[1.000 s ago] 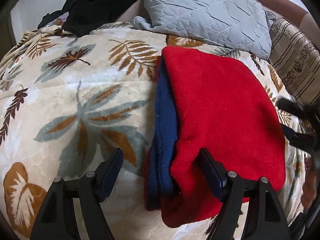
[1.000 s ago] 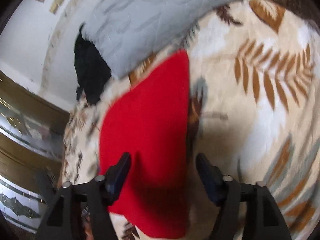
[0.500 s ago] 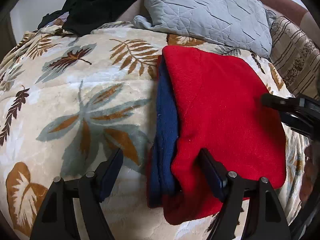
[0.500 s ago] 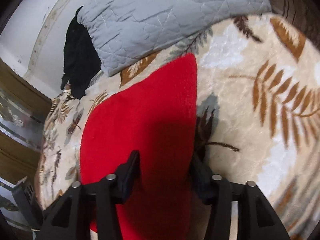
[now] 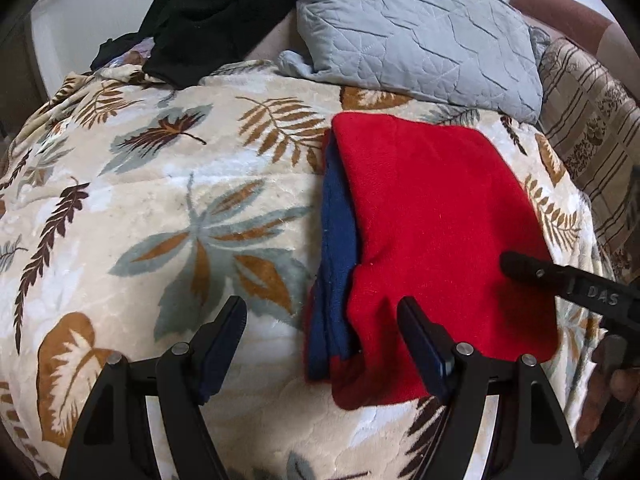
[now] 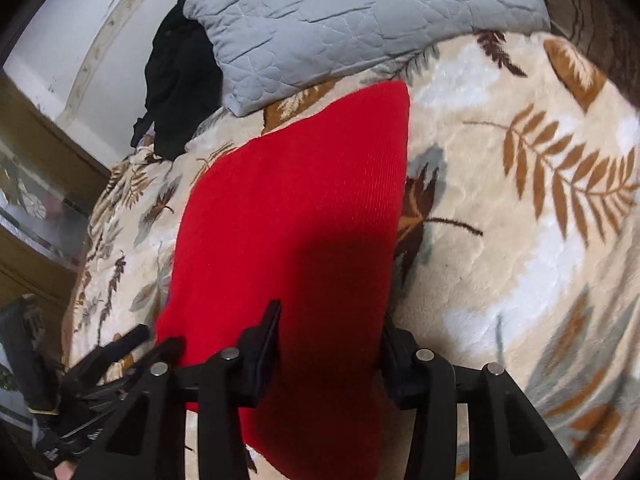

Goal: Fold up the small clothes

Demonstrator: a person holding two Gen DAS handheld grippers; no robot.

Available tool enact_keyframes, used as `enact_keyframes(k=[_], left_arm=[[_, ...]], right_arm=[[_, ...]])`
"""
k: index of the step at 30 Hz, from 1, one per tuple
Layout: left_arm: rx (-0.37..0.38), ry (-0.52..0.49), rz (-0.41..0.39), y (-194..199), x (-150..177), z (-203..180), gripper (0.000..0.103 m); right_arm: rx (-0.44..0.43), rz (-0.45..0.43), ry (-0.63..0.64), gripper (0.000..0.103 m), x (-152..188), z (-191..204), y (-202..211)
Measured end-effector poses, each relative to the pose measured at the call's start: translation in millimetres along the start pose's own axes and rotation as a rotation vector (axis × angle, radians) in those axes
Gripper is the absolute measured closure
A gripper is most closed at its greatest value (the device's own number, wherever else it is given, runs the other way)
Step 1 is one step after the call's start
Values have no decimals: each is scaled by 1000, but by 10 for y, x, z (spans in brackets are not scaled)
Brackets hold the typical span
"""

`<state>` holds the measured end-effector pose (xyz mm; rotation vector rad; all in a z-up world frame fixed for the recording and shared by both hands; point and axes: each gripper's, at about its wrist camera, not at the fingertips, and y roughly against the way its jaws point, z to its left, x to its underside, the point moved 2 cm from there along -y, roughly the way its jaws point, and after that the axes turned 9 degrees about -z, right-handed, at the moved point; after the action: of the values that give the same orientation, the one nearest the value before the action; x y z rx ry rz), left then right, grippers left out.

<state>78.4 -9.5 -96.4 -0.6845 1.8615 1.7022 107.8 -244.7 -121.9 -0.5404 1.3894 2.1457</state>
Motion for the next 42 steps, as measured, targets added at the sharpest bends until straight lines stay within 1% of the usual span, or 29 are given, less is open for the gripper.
enact_keyframes(k=[1, 2, 3, 9, 11, 13, 15, 19, 22, 23, 24, 25, 27, 28, 30, 31, 32, 33, 34, 35, 38, 39, 42], left_arm=[[-1, 0, -2, 33, 2, 8, 24], [-6, -2, -8, 73, 10, 21, 24], [-10, -3, -13, 103, 17, 33, 24], [-11, 24, -31, 273, 107, 74, 24], [-5, 29, -31, 302, 137, 72, 24], [0, 27, -30, 332, 163, 62, 24], [-1, 20, -32, 364, 180, 59, 24], [-5, 27, -39, 418, 199, 106, 24], [-11, 35, -41, 413, 206, 162, 24], [-13, 38, -39, 404, 208, 175, 24], [-16, 40, -34, 388, 211, 189, 24], [-18, 42, -25, 371, 216, 201, 24], [-20, 42, -26, 369, 227, 217, 24], [-25, 45, -29, 367, 232, 226, 24], [-22, 51, -24, 357, 239, 238, 24], [-21, 53, -21, 357, 246, 237, 24], [-23, 49, -20, 363, 249, 234, 24], [-24, 47, -21, 374, 251, 226, 24], [-23, 42, -24, 403, 251, 220, 24], [-24, 37, -32, 435, 251, 221, 24], [-35, 39, -48, 496, 240, 230, 24], [-30, 44, -52, 516, 240, 225, 24], [-24, 41, -57, 559, 250, 174, 24]], right_arm=[[7, -1, -18, 47, 14, -26, 0], [11, -10, -33, 39, 31, -46, 24], [13, -23, -46, 37, 52, -58, 84], [-8, -113, 2, 35, 249, 146, 562], [-9, -134, 31, 35, 302, 234, 670], [-31, -152, 48, 35, 308, 317, 733], [-49, -154, 55, 32, 262, 398, 715], [-74, -149, 35, 32, 141, 473, 595], [-94, -164, 11, 32, 17, 500, 456], [-100, -158, 6, 29, -9, 499, 370], [-114, -113, -7, 26, -22, 475, 189], [-114, -74, -6, 26, -16, 461, 63], [-106, -81, 9, 26, -43, 513, 69], [-121, -87, 8, 26, -69, 568, 138], [-148, -128, 1, 26, -111, 617, 237], [-153, -140, 1, 26, -127, 623, 236], [-156, -129, -4, 23, -131, 608, 188], [-160, -72, -27, 20, -103, 563, 33], [-170, -29, -40, 20, -77, 525, -86], [-172, -48, -33, 20, -72, 520, -76], [-209, -82, -43, 20, -68, 572, 144], [-198, -110, -33, 20, -40, 575, 275], [-176, -161, -20, 20, 96, 540, 548]])
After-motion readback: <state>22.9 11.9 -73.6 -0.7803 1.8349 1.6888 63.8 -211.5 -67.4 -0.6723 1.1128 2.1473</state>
